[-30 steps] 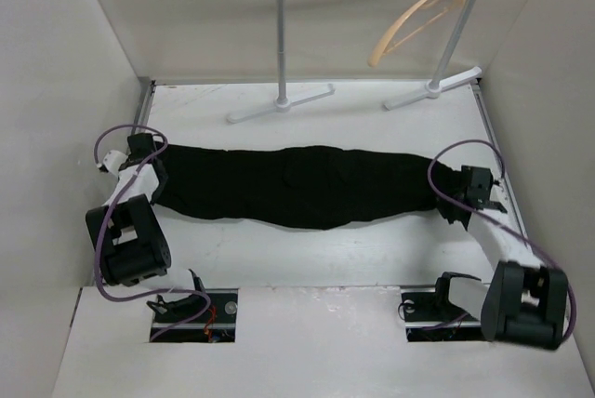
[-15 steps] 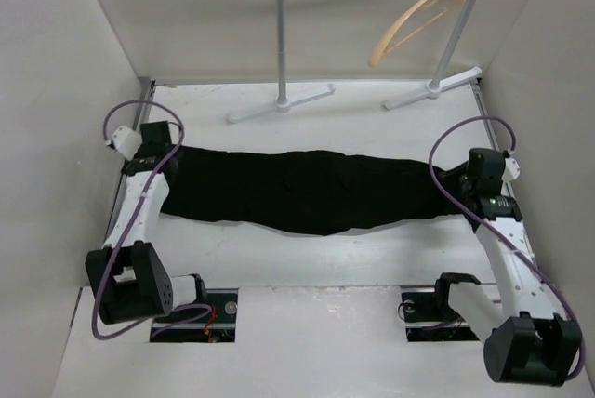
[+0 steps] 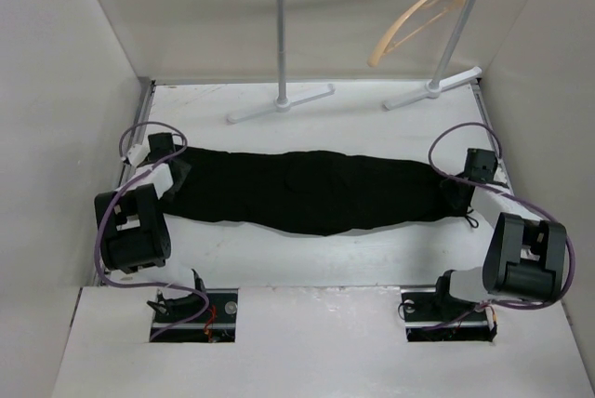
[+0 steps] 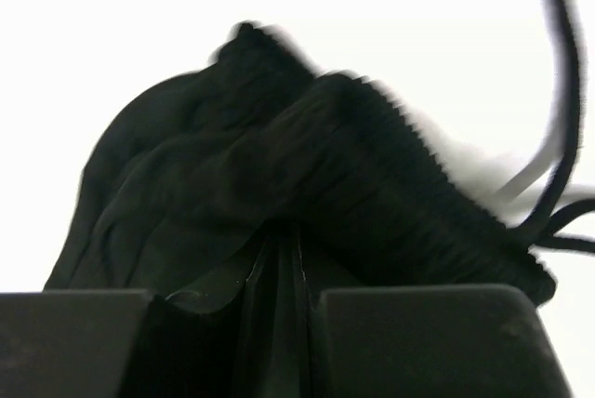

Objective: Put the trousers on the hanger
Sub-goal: Fold the trousers at the center of the board.

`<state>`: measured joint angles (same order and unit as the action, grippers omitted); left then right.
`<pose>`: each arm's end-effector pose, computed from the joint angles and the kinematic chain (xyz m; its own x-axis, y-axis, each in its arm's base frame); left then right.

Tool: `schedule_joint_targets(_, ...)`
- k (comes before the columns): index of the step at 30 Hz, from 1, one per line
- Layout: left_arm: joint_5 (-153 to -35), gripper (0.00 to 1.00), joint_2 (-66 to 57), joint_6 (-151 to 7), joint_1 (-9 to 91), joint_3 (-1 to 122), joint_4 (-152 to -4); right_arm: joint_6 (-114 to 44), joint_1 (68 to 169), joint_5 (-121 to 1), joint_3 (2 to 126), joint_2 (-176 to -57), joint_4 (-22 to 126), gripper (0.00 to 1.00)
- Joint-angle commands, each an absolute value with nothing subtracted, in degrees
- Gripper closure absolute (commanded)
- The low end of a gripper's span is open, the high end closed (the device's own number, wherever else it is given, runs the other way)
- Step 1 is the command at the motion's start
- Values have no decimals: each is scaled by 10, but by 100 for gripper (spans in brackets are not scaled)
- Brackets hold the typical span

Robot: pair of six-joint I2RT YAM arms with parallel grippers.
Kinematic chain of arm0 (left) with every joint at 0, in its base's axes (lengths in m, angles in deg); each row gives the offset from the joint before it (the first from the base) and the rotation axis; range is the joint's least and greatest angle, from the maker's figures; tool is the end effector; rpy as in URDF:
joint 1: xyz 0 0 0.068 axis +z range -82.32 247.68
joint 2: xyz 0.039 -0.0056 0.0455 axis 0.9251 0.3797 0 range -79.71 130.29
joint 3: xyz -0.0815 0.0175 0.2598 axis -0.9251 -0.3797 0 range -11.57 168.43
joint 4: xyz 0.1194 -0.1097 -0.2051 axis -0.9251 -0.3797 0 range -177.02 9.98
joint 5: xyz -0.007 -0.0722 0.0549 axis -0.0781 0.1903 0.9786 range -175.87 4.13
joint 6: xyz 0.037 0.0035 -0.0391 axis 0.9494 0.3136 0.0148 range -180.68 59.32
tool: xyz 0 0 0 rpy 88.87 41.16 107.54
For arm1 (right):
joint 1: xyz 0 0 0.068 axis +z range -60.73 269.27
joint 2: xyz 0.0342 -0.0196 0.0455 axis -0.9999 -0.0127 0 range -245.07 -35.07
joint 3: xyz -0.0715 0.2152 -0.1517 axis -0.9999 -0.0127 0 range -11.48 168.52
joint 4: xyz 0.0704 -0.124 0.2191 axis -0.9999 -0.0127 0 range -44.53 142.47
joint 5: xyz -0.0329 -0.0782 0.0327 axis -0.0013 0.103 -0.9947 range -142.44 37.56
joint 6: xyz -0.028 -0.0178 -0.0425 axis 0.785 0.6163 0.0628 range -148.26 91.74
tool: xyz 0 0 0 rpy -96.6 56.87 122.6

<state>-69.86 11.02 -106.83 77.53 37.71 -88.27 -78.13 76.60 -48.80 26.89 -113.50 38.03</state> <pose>0.3104 0.0640 0.1776 -0.2753 -0.7514 -0.5997 -0.7777 0.5408 -0.3205 0.2501 -0.0584 0.1713 -0.3170 0.8533 -0.4139 0.7716 0.4858 0.4107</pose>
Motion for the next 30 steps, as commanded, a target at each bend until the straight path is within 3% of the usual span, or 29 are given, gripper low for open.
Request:
schedule_joint_targets(1, -707, 43, 112, -1085, 808, 363, -848, -784, 740, -473, 256, -1150, 432, 84)
schedule_joint_targets(3, -710, 41, 117, -1093, 817, 364, -844, -788, 738, -474, 263, -1158, 433, 83)
schedule_joint_targets(5, -718, 38, 114, -1096, 818, 370, -844, -791, 739, -480, 274, -1144, 429, 76)
schedule_joint_targets(10, -724, 30, 69, -1106, 794, 393, -851, -784, 757, -499, 303, -1045, 380, 37)
schedule_joint_targets(13, -709, 24, 27, -1107, 760, 402, -852, -791, 755, -485, 286, -957, 343, 25)
schedule_joint_targets(17, -686, 20, -6, -1100, 686, 414, -856, -815, 709, -457, 235, -883, 288, 18)
schedule_joint_targets(23, -687, 19, -19, -1094, 583, 420, -856, -827, 658, -466, 182, -871, 265, 13)
schedule_joint_targets(30, -710, 19, -40, -1095, 502, 386, -856, -812, 669, -506, 201, -997, 342, 10)
